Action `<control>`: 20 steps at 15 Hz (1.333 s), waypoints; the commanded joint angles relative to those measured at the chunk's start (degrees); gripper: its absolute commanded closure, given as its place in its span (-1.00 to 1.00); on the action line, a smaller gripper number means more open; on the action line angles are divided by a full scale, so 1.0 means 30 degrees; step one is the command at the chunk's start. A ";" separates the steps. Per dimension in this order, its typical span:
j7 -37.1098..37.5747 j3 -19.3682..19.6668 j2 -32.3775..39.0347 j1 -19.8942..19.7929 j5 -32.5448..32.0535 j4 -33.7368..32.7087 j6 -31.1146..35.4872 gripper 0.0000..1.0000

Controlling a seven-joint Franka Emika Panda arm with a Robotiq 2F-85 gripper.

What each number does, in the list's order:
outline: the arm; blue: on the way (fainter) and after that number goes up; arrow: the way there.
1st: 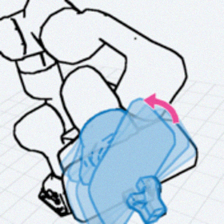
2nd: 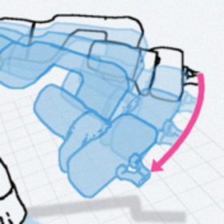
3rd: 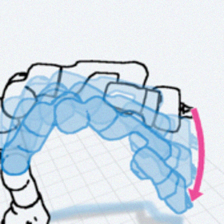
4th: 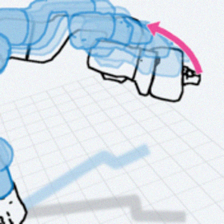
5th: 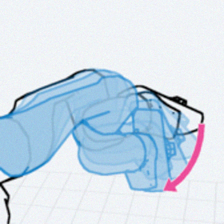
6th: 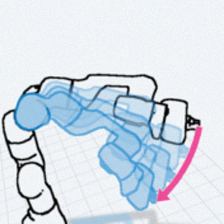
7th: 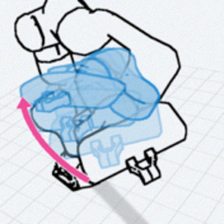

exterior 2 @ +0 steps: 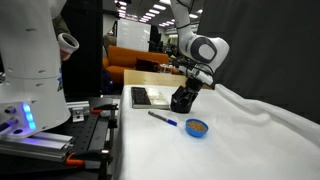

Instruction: Take the pen out of the black cup and put it on the table

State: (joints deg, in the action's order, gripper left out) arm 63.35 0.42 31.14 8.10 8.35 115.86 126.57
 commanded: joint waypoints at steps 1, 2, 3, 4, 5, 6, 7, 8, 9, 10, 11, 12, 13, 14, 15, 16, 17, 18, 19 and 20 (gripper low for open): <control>-0.0198 0.0143 -0.0082 -0.0018 0.0030 -0.0493 -0.0571 -1.00; -0.0188 0.0183 -0.0200 -0.0015 -0.0010 -0.0554 -0.0571 -1.00; -0.0165 0.0230 -0.0318 0.0005 -0.0067 -0.0615 -0.0571 -1.00; -0.0034 0.0206 -0.0041 0.0067 0.0032 -0.0519 -0.0094 -1.00; -0.0030 0.0215 -0.0067 0.0062 0.0029 -0.0580 -0.0097 -1.00; -0.0029 0.0214 -0.0052 0.0068 0.0029 -0.0556 -0.0097 -1.00; -0.0029 0.0214 -0.0027 0.0073 0.0030 -0.0544 -0.0097 -1.00; -0.0029 0.0213 -0.0008 0.0076 0.0030 -0.0544 -0.0097 -1.00; -0.0029 0.0214 -0.0005 0.0076 0.0030 -0.0545 -0.0097 -1.00; -0.0029 0.0214 -0.0005 0.0076 0.0030 -0.0544 -0.0096 -1.00; -0.0029 0.0213 -0.0005 0.0076 0.0030 -0.0545 -0.0096 -1.00; -0.0029 0.0213 -0.0005 0.0076 0.0030 -0.0545 -0.0096 -1.00; -0.0028 0.0214 -0.0005 0.0076 0.0030 -0.0545 -0.0096 -1.00; -0.0028 0.0213 -0.0005 0.0076 0.0030 -0.0545 -0.0096 -1.00; -0.0028 0.0213 -0.0005 0.0076 0.0030 -0.0545 -0.0096 -1.00; -0.0028 0.0213 -0.0005 0.0076 0.0030 -0.0544 -0.0096 -1.00; -0.0028 0.0214 -0.0005 0.0076 0.0030 -0.0545 -0.0096 -1.00; -0.0028 0.0214 -0.0005 0.0076 0.0030 -0.0545 -0.0096 -1.00; -0.0028 0.0214 -0.0005 0.0076 0.0030 -0.0545 -0.0096 -1.00; -0.0028 0.0214 -0.0005 0.0076 0.0030 -0.0544 -0.0096 -1.00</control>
State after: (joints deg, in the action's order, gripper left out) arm 63.36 0.83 31.06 8.12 8.30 114.39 126.46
